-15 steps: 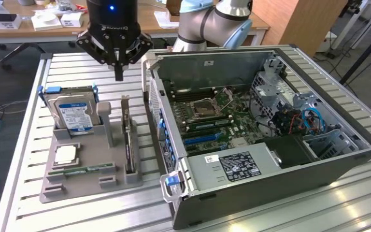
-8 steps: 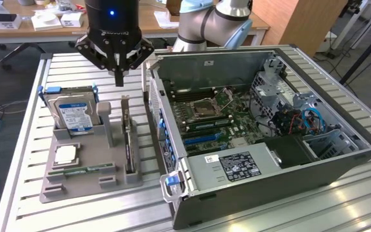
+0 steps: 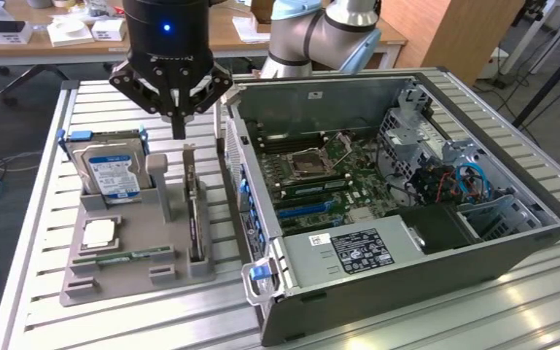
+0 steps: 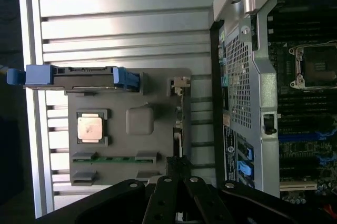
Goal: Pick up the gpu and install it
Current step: 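Reach for the gpu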
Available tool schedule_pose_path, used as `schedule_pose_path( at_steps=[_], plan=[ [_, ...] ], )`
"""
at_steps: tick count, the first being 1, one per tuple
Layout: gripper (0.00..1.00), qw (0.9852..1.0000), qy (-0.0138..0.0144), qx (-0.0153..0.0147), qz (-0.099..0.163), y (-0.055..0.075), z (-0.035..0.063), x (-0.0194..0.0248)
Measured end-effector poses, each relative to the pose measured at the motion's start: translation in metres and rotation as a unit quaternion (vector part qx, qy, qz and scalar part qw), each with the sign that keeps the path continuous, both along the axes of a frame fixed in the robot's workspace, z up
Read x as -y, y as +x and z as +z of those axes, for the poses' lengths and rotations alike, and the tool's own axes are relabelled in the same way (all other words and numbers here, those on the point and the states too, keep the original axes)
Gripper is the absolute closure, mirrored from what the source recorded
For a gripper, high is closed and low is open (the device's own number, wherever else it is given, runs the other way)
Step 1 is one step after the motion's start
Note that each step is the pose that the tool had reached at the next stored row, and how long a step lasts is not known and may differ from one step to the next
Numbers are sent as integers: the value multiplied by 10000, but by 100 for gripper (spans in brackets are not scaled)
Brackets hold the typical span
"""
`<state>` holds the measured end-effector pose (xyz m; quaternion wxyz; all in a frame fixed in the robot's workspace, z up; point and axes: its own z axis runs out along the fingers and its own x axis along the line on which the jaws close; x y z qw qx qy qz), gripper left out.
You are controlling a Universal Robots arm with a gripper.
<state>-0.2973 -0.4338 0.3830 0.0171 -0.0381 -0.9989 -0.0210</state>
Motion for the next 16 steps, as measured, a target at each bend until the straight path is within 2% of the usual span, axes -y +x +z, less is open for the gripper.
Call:
schedule_pose_path(
  at_steps=[12, 14, 16],
  plan=[
    [90, 10000, 0, 0, 0, -17, -4, 213],
    [90, 10000, 0, -1, 0, -18, -5, 240],
    [90, 10000, 0, 0, 0, -18, -6, 244]
  ],
)
